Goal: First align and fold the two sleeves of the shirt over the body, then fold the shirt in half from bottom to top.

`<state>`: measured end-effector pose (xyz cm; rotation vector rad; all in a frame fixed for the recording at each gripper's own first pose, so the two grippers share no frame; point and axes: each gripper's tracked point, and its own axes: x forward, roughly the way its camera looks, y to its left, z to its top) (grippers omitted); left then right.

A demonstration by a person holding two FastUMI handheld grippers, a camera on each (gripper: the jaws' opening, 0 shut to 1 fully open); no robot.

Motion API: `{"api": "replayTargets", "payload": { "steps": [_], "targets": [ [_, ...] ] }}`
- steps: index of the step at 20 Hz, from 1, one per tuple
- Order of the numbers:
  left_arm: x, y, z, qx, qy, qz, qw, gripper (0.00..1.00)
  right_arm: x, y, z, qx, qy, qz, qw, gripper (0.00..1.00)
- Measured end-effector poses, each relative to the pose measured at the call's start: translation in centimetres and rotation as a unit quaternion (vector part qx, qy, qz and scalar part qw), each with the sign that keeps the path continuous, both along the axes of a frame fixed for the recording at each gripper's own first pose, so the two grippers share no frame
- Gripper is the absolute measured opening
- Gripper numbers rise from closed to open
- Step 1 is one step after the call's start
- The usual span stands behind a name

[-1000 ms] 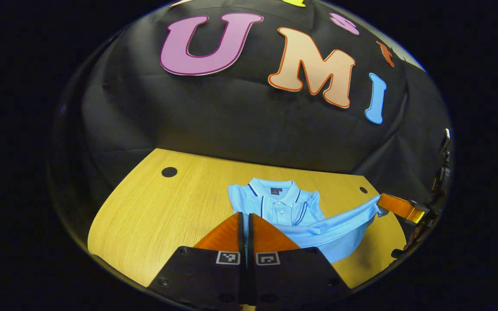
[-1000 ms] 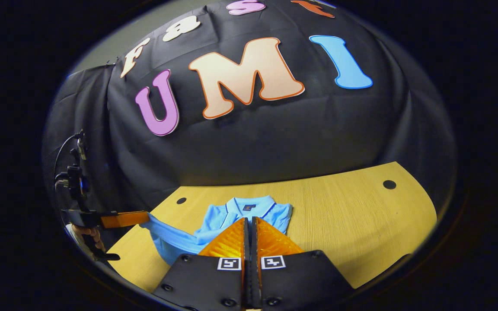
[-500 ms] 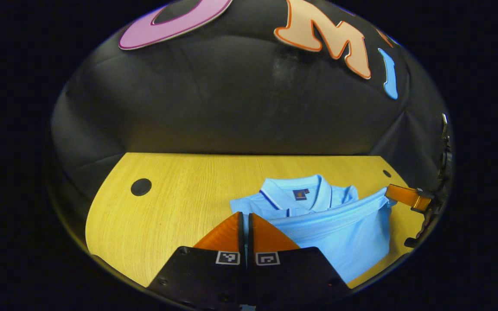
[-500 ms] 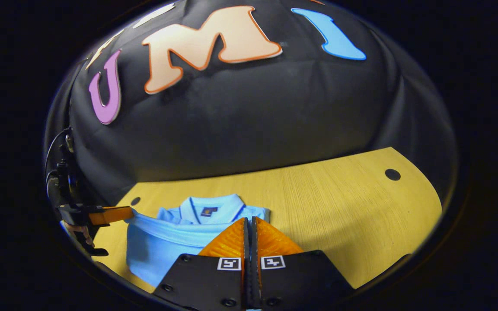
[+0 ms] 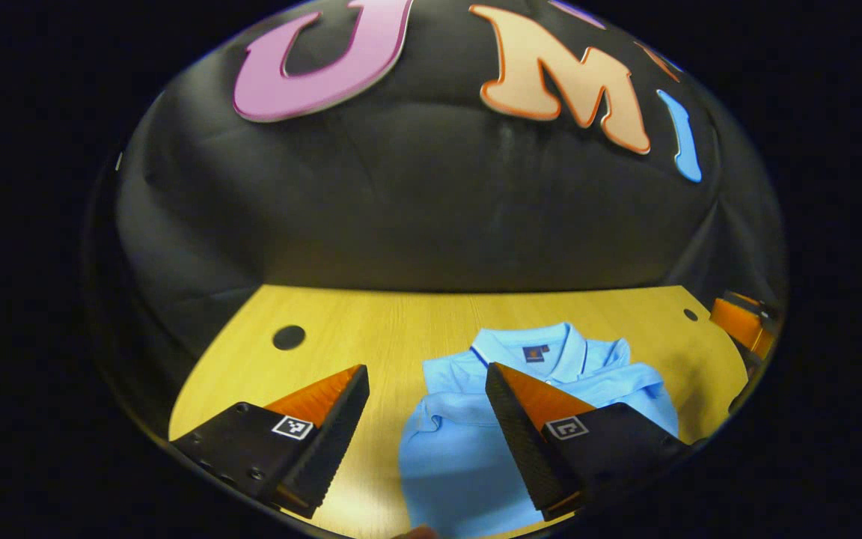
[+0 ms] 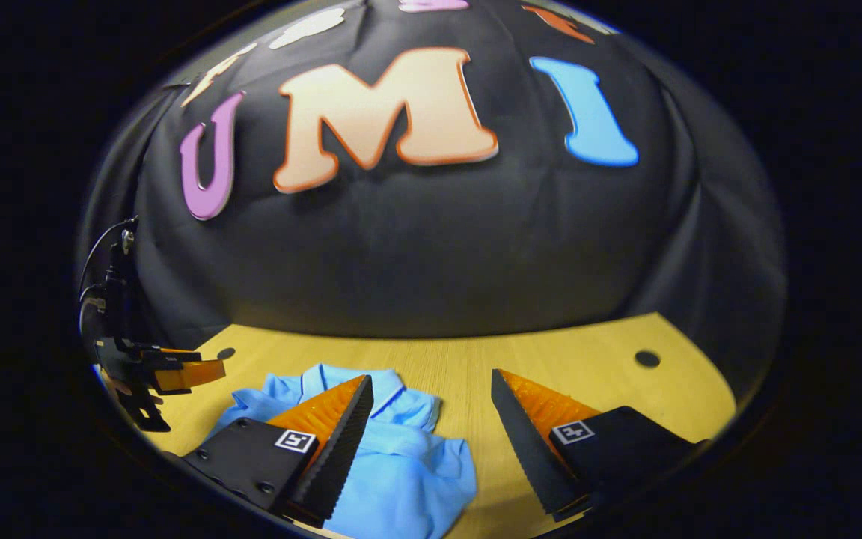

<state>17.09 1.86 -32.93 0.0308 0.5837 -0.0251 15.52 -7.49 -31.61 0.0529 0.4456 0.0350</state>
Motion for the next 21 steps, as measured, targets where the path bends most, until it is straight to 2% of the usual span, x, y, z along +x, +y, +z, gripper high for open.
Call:
{"api": "replayTargets", "payload": {
  "steps": [2, 4, 7, 9, 11, 14, 16, 17, 21],
  "targets": [
    [-2.8, -0.7, 7.2, 0.028, -0.074, 0.011, 0.997, 0.96, -2.4, -0.5, 6.7, 0.002, -0.054, 0.006, 0.999, 0.98],
    [-6.2, -2.2, 13.0, 0.031, -0.132, 0.017, 0.991, 0.94, -5.6, -1.4, 11.9, -0.007, -0.092, 0.005, 0.996, 0.98],
    [-12.0, -4.5, 17.7, 0.01, -0.15, 0.015, 0.989, 0.94, -11.5, -1.6, 16.9, -0.023, -0.121, 0.008, 0.992, 0.98],
    [-14.9, -4.9, 20.7, 0.03, -0.176, 0.003, 0.984, 0.94, -15.3, -0.9, 18.6, -0.028, -0.131, 0.011, 0.991, 0.98],
    [-18.0, -6.0, 23.0, 0.036, -0.198, -0.015, 0.979, 0.94, -19.0, 0.3, 20.1, -0.022, -0.139, 0.011, 0.99, 0.98],
    [-22.8, -7.2, 25.1, 0.01, -0.209, -0.041, 0.977, 0.93, -23.9, 1.8, 21.9, -0.015, -0.145, -0.003, 0.989, 0.98],
    [-25.5, -7.1, 25.7, -0.007, -0.212, -0.044, 0.976, 0.96, -26.4, 2.8, 23.1, -0.02, -0.149, -0.004, 0.989, 0.98],
    [-26.6, -6.9, 25.9, -0.012, -0.213, -0.043, 0.976, 0.94, -27.4, 3.1, 23.6, -0.026, -0.153, -0.002, 0.988, 0.97],
    [-29.8, -5.1, 26.2, -0.008, -0.214, -0.034, 0.976, 0.93, -30.7, 5.3, 26.1, -0.021, -0.174, 0.011, 0.984, 0.96]
  ]
}}
